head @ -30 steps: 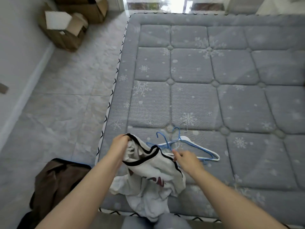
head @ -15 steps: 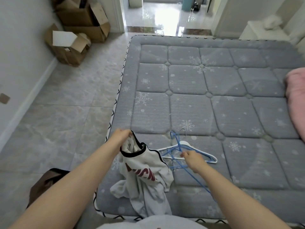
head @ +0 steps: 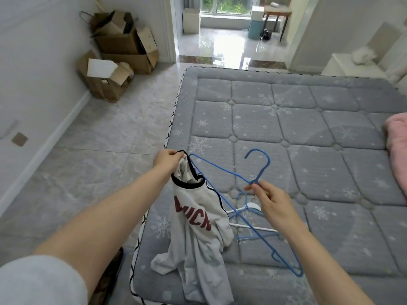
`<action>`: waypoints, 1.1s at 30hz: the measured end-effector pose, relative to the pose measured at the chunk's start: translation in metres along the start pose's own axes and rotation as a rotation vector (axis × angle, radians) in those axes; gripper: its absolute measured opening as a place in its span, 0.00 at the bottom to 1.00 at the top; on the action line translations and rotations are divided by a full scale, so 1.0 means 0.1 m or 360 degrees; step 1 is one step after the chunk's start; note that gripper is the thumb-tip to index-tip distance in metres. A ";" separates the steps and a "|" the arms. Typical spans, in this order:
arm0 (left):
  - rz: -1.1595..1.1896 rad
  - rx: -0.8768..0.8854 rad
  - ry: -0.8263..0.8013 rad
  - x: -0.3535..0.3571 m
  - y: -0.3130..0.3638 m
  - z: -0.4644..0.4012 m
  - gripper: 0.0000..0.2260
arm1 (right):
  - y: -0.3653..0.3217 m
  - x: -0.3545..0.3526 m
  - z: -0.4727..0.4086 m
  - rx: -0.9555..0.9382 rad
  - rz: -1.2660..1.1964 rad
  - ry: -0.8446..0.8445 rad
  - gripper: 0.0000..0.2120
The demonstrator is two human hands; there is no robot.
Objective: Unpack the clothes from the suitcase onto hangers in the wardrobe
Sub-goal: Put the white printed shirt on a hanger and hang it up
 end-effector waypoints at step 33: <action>-0.1502 0.1546 -0.0294 0.17 1.50 1.20 0.12 | -1.12 -0.15 -0.02 -0.0626 -0.0046 0.0263 0.10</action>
Point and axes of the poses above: each hand's wrist, its own z-axis away from the middle knuckle, its own x-axis out of the palm, y = z × x, the point moved 8 cm from there along -z, towards the middle knuckle, and after that the axes turned 12 degrees about -y, right-handed, at the moved point
